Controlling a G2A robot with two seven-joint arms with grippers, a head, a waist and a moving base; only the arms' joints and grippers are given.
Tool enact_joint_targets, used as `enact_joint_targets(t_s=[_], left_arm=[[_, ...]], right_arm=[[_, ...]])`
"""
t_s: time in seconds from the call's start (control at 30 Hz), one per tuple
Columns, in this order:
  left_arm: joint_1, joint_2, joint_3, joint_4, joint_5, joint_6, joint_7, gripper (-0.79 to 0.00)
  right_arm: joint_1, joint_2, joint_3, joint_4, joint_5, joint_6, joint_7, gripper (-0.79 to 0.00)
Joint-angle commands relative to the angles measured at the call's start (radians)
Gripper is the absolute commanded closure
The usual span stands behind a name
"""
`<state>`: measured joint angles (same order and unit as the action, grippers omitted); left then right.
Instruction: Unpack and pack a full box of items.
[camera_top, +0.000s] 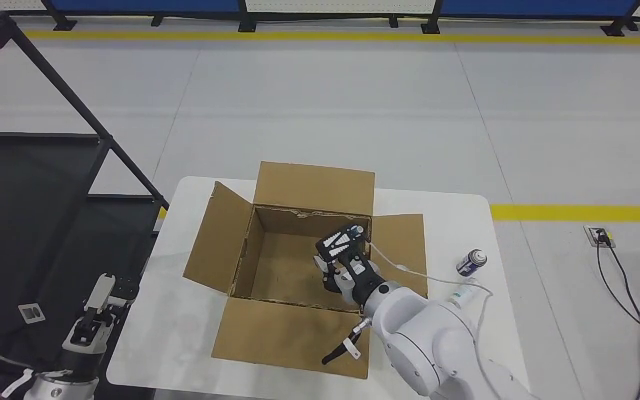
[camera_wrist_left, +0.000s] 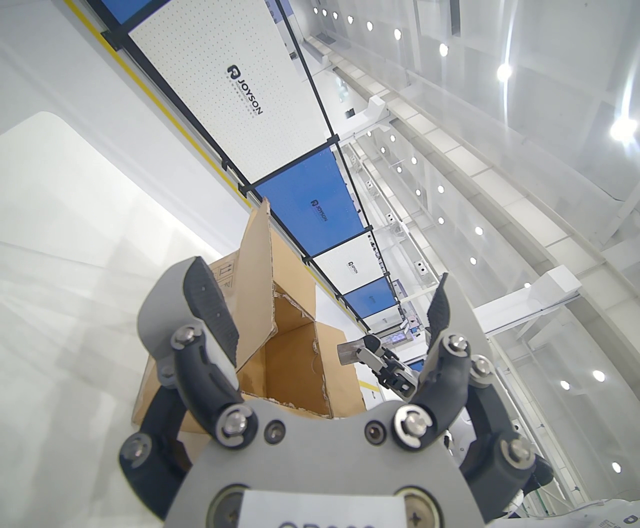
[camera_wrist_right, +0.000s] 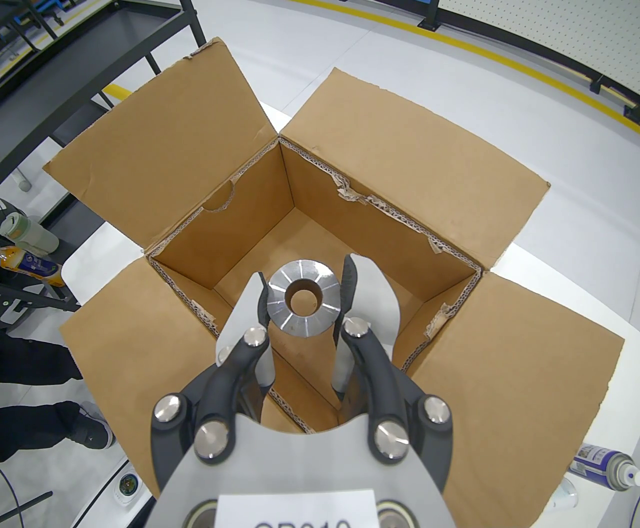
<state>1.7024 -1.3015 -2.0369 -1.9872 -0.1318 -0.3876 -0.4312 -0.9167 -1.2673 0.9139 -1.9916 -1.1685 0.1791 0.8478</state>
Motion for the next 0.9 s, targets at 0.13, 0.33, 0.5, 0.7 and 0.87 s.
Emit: enact_joint_targets(t_s=[0.13,0.33,0.5,0.7,0.87], left_arm=[[0.000,0.000,0.000,0.000,0.000,0.000,0.000,-0.785],[0.000,0.000,0.000,0.000,0.000,0.000,0.000,-0.785],[0.000,0.000,0.000,0.000,0.000,0.000,0.000,-0.785],[0.000,0.000,0.000,0.000,0.000,0.000,0.000,-0.785],[0.000,0.000,0.000,0.000,0.000,0.000,0.000,-0.785]], right_arm=[[0.000,0.000,0.000,0.000,0.000,0.000,0.000,0.000],[-0.010,-0.001,0.003,0.018,0.012,0.008,-0.017,0.000],[0.060,-0.027,-0.043,0.122,0.016,0.052,0.000,0.000],[0.238,-0.095,-0.197,0.310,0.037,0.079,0.034,0.000],[0.411,-0.187,-0.346,0.548,0.081,0.085,0.028,0.000]])
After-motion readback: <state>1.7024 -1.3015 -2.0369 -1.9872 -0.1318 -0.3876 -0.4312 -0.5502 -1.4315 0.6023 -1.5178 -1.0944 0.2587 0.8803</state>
